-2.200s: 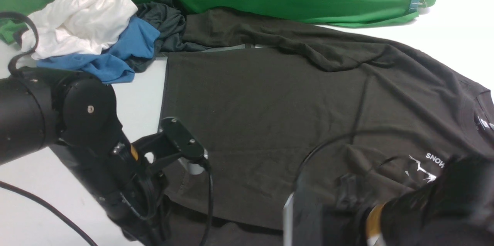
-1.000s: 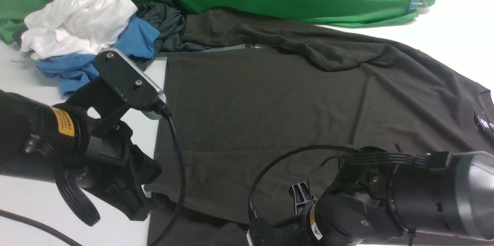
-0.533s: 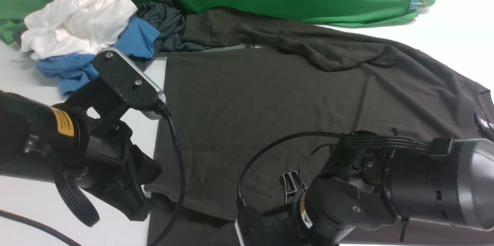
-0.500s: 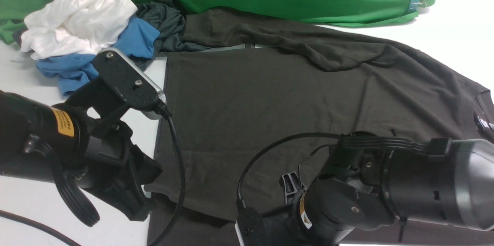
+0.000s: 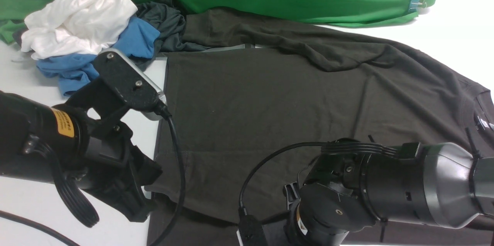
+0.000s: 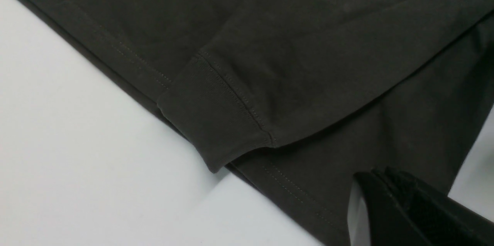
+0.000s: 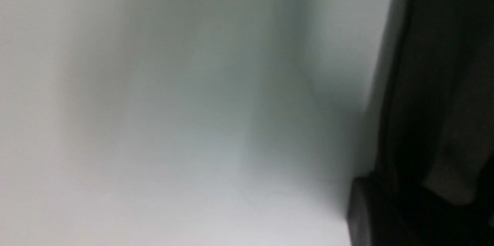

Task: Fold a long-sleeved shirt on a white desktop.
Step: 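Fold the left side of the black T-shirt inward over its body, then grab the top left corner of the dark shirt with the left gripper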

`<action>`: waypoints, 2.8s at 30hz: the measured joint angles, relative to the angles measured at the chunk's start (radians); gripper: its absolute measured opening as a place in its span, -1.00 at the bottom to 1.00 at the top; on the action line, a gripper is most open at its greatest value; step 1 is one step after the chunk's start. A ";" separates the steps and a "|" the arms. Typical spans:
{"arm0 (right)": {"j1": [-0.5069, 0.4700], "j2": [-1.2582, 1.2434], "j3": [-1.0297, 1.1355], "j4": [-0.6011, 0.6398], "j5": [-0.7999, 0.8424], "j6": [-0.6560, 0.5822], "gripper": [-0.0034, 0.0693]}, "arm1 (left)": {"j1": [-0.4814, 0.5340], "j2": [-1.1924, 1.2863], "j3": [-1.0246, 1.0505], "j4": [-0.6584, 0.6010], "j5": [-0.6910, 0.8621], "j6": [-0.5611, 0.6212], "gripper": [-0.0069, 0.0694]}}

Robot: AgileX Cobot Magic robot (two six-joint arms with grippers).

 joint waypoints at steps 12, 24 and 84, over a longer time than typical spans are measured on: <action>0.000 0.000 0.000 0.193 0.113 0.061 -0.69 | 0.000 0.000 0.000 0.000 0.007 0.000 -0.77; -0.013 -0.095 -0.144 0.147 0.218 0.290 0.43 | 0.000 0.001 0.000 -0.073 0.021 0.000 -0.77; -0.535 -0.136 -0.369 0.014 -0.047 0.383 -0.21 | 0.314 1.509 -1.461 -0.217 -0.371 0.921 -0.68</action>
